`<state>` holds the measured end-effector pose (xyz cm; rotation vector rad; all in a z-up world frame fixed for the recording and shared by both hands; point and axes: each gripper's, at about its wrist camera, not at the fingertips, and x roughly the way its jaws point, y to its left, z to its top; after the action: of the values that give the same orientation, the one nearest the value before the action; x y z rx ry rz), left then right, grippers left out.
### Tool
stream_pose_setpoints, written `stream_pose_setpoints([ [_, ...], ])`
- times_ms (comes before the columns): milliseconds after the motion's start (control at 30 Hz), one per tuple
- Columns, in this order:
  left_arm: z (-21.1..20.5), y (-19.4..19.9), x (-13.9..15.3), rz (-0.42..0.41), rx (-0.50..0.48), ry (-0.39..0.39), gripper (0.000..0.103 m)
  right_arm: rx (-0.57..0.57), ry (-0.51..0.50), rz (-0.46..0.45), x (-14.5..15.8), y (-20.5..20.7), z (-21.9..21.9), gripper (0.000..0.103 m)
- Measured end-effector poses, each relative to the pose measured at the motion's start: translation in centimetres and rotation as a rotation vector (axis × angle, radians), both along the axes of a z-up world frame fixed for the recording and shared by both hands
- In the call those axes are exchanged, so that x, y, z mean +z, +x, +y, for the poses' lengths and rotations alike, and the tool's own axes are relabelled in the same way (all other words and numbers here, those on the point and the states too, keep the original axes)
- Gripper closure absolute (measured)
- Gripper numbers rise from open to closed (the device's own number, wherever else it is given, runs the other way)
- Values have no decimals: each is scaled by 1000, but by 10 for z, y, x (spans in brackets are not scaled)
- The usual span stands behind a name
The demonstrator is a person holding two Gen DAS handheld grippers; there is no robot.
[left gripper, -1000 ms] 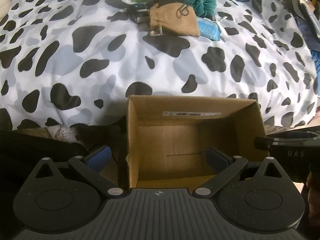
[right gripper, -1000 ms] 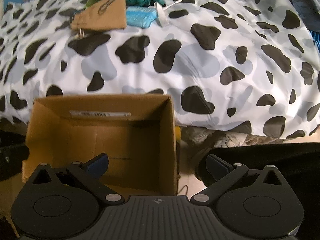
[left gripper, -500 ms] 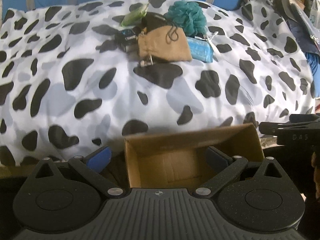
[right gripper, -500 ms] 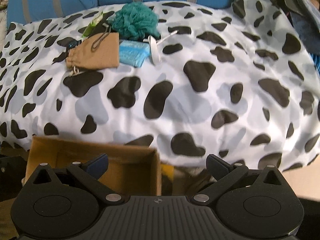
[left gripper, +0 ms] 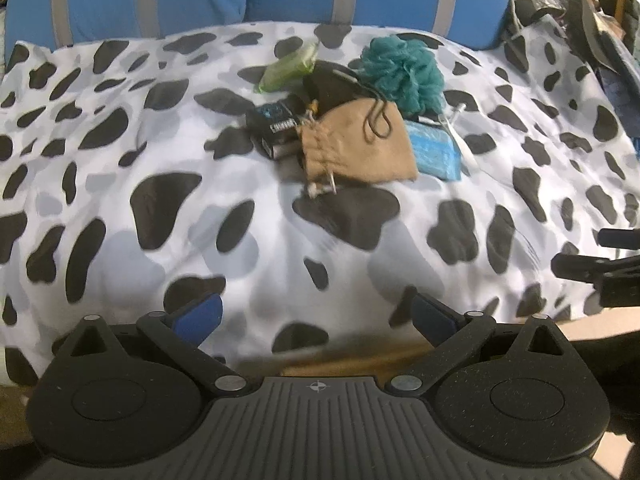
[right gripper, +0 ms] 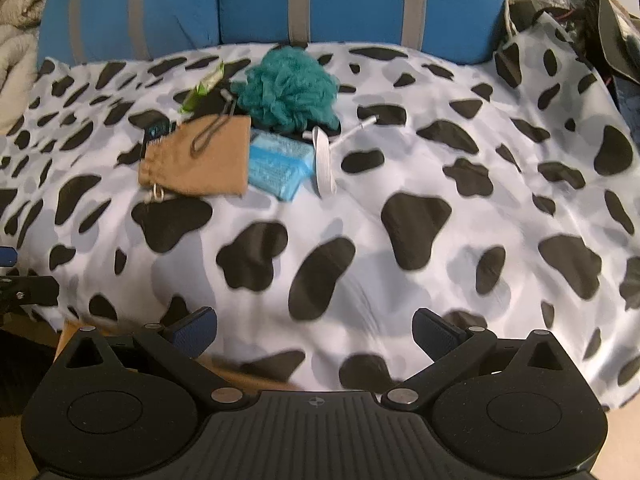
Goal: Organize soft objects
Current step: 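Move both open grippers toward the items on the cow-print bed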
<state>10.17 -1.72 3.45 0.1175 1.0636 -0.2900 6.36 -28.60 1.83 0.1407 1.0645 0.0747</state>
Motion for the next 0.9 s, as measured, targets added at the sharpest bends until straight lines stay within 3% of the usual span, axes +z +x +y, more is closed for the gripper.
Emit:
stream_pose_setpoints([
  [200,-3,24,-1,-62,-1,17,0,-20,5,-38,-7,25,-7,0],
  [433,-9,48,-1,-156,-9,32,0,-14,-89,-114,-18,51,-5,0],
  [600,-11,55,-6,-171,-37,53,0,53,-148,-164,-25,70,0,0],
  [900,-3,64,-11,-109,-29,35,0,102,35,-115,-36,119,-8,0],
])
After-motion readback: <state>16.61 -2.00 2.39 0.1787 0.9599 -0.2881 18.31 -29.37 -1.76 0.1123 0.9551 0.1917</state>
